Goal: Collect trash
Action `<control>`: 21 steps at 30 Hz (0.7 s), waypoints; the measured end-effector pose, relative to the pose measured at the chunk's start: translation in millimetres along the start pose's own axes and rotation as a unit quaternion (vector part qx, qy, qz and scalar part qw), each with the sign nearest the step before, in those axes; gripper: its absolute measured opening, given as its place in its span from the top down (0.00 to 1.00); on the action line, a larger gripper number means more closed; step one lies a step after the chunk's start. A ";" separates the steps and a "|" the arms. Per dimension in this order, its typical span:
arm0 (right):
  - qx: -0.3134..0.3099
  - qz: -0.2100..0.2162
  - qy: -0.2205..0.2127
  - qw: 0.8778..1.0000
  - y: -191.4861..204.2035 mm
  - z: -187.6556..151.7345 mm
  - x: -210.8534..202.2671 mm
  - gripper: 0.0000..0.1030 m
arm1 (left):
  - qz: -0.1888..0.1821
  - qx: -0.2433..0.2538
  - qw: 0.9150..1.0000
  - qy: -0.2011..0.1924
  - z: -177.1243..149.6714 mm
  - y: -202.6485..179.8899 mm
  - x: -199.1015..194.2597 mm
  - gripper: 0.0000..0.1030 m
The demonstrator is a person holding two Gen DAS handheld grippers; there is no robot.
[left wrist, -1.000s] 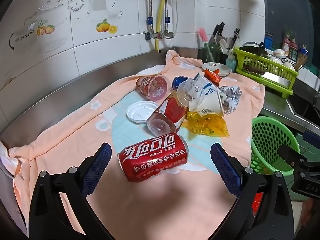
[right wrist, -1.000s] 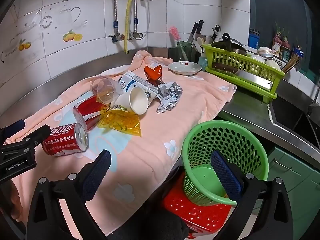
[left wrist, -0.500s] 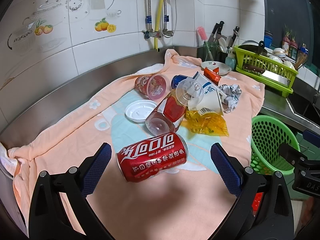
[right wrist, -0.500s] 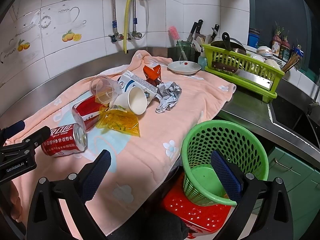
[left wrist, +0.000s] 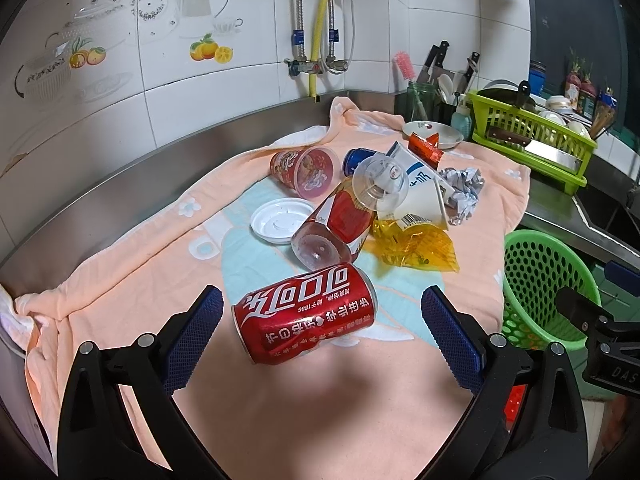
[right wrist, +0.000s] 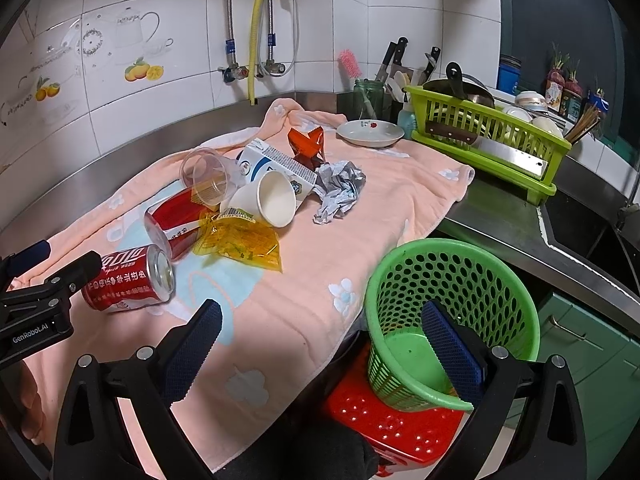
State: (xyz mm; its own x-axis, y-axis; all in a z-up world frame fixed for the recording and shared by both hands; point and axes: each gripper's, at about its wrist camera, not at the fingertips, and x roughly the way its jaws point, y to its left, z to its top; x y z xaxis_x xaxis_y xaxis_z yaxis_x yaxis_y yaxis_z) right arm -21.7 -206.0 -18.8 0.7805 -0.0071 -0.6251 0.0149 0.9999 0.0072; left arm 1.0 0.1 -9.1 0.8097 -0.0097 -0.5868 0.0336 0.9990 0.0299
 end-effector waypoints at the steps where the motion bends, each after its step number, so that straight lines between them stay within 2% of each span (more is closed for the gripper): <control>1: 0.000 0.001 0.001 1.000 -0.1 0.0 0.0 0.06 | 0.000 0.000 1.000 0.001 -0.8 -0.5 0.2 0.05; 21: -0.002 0.002 0.002 1.000 4.4 -2.5 3.6 0.06 | 0.001 -0.004 1.000 0.004 4.9 7.6 2.3 0.05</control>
State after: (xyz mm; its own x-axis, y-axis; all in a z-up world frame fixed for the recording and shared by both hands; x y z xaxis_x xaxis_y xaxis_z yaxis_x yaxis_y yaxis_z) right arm -20.3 -201.5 -22.9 0.7774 -0.0039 -0.6290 0.0101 0.9999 0.0064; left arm 6.0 7.4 -6.2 0.8045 -0.0082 -0.5939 0.0277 0.9993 0.0238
